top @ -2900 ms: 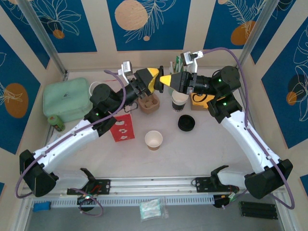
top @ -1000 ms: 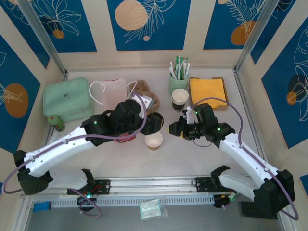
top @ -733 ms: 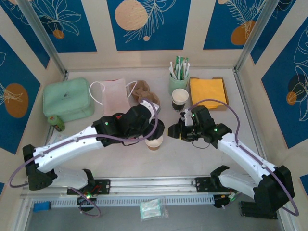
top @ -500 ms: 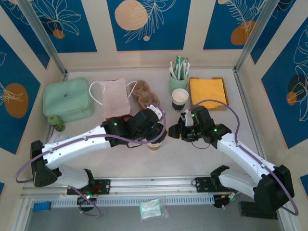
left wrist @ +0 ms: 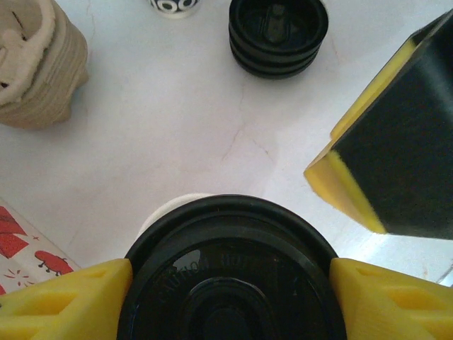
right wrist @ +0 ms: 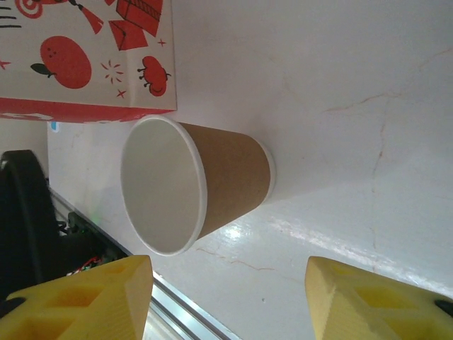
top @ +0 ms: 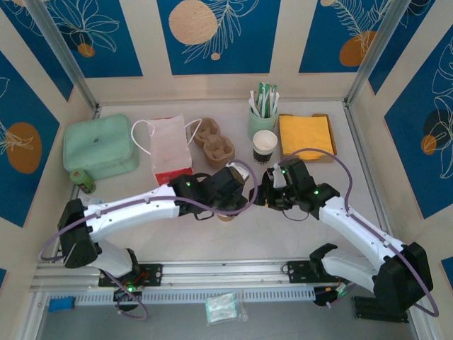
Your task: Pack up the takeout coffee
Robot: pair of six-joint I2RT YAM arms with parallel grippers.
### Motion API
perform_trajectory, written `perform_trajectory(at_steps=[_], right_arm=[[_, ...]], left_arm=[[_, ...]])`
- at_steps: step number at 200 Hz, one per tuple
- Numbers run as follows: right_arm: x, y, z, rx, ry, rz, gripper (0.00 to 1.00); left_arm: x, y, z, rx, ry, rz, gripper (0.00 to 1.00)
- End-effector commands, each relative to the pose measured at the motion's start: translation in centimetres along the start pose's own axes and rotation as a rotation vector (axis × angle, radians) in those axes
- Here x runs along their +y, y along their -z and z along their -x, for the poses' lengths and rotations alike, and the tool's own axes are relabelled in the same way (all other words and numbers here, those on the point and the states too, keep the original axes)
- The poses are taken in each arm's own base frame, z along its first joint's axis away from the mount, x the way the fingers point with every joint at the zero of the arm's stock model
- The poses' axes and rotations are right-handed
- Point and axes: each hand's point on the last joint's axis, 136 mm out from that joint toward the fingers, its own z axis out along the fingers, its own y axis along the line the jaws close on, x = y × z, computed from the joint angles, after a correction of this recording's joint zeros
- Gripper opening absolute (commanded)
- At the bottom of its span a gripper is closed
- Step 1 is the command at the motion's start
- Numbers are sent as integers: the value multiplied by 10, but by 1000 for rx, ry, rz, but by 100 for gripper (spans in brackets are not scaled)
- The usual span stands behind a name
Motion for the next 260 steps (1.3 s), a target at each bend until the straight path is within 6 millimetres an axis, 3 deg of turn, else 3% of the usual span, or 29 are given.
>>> perform_trajectory(at_steps=[1,129,260], right_arm=[[-10,-2,-6,19,-4,-45,59],[-15,-2,-4,14,-9,-74,60],[-15,-1,-1,12,-13,-75,60]], left_arm=[[4,-10,-11,30,-52,38,70],[18,-46,-27,64,-34,66,71],[16,-60,-40,92,-3,39,73]])
